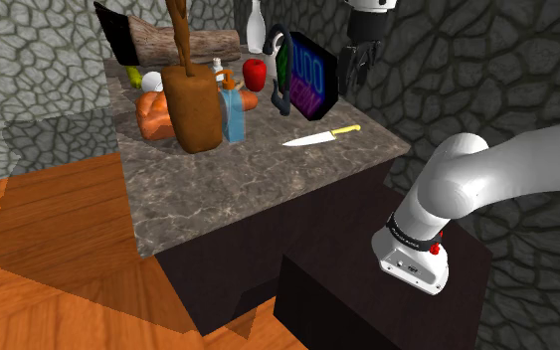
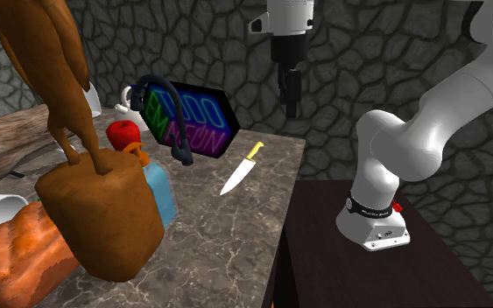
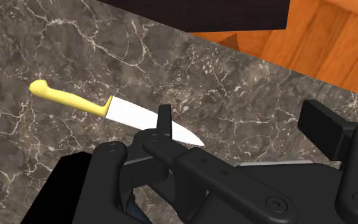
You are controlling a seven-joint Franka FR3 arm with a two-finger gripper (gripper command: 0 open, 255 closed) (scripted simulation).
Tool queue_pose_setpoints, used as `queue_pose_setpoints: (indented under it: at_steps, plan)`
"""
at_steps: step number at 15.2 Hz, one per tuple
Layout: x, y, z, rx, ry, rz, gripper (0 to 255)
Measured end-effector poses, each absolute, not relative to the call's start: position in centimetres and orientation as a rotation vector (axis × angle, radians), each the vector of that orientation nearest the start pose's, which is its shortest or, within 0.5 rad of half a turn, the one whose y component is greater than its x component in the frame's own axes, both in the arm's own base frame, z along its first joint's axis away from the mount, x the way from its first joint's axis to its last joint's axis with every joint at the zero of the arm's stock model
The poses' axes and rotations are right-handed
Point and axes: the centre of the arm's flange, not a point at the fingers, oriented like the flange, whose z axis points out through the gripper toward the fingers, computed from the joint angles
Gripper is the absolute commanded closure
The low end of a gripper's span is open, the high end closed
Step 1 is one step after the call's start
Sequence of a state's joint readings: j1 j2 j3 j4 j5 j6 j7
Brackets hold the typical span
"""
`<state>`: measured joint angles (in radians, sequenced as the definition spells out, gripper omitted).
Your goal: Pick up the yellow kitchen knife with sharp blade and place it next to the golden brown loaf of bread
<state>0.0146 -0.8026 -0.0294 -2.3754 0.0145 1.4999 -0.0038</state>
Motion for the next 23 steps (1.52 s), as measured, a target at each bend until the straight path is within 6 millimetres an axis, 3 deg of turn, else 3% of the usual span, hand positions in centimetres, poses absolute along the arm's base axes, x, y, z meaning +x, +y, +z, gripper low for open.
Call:
queue_pose_setpoints:
  at_steps: [3, 13, 21, 23]
  plan:
    - [30.2, -0.7, 56.8, -3.127, -0.097, 0.145, 0]
    - [35.3, -3.0, 45.6, -3.175, -0.965, 0.416, 0]
    - [38.3, -4.5, 36.1, -2.994, -1.71, 0.639, 0]
    - [38.9, -5.0, 34.7, -2.964, -1.783, 0.659, 0]
